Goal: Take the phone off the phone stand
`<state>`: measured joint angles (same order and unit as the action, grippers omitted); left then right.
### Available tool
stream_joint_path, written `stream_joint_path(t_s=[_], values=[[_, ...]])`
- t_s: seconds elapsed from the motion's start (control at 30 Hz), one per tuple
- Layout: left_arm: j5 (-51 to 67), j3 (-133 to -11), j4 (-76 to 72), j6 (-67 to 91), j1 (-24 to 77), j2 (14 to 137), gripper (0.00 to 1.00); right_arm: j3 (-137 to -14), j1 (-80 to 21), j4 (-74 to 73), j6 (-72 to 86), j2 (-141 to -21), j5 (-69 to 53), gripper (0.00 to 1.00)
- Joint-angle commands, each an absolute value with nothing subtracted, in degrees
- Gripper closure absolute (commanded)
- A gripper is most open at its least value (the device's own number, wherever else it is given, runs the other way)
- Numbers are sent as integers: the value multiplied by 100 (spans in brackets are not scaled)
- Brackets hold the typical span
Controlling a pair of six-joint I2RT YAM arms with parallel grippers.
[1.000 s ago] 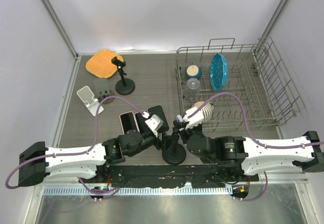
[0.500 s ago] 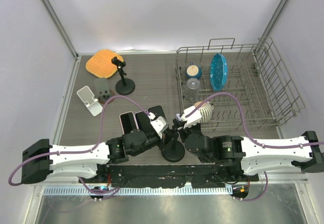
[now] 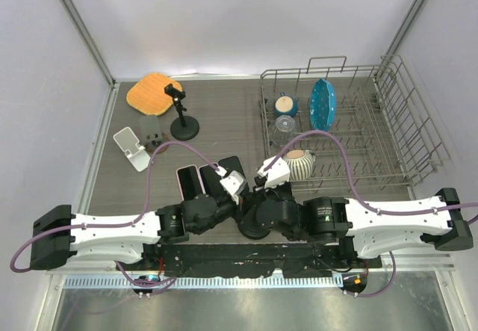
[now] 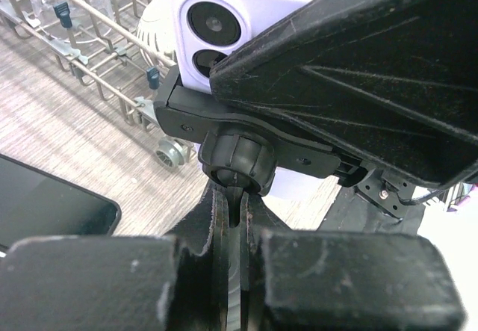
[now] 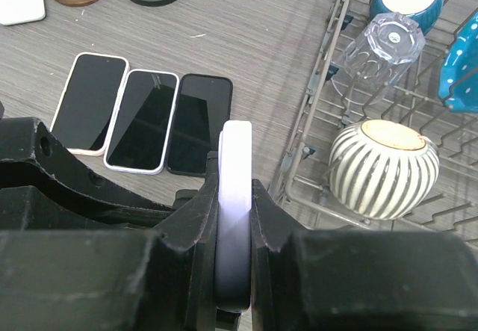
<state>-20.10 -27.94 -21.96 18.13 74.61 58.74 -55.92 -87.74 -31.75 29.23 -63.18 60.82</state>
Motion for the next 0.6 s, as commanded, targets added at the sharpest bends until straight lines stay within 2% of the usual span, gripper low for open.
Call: stream_joint_path(t_s=[0.0, 0.07, 0.3, 0.57], values=[[-3717, -3103, -2180, 2127, 7198, 5713, 100, -5617, -9167, -3973, 3533, -6232, 4581, 99], [-3814, -3094, -2180, 2136, 7198, 5695, 100, -5555, -9167, -3999, 3559, -6153, 4544, 99], [-3218, -2848, -2496, 2188, 7224, 5555, 100, -5880, -9167, -5132, 4692, -6029, 6159, 99], [-3182, -2786, -2759, 2021, 7831, 5555, 100, -6485, -9167, -6380, 5835, -6871, 7188, 99]])
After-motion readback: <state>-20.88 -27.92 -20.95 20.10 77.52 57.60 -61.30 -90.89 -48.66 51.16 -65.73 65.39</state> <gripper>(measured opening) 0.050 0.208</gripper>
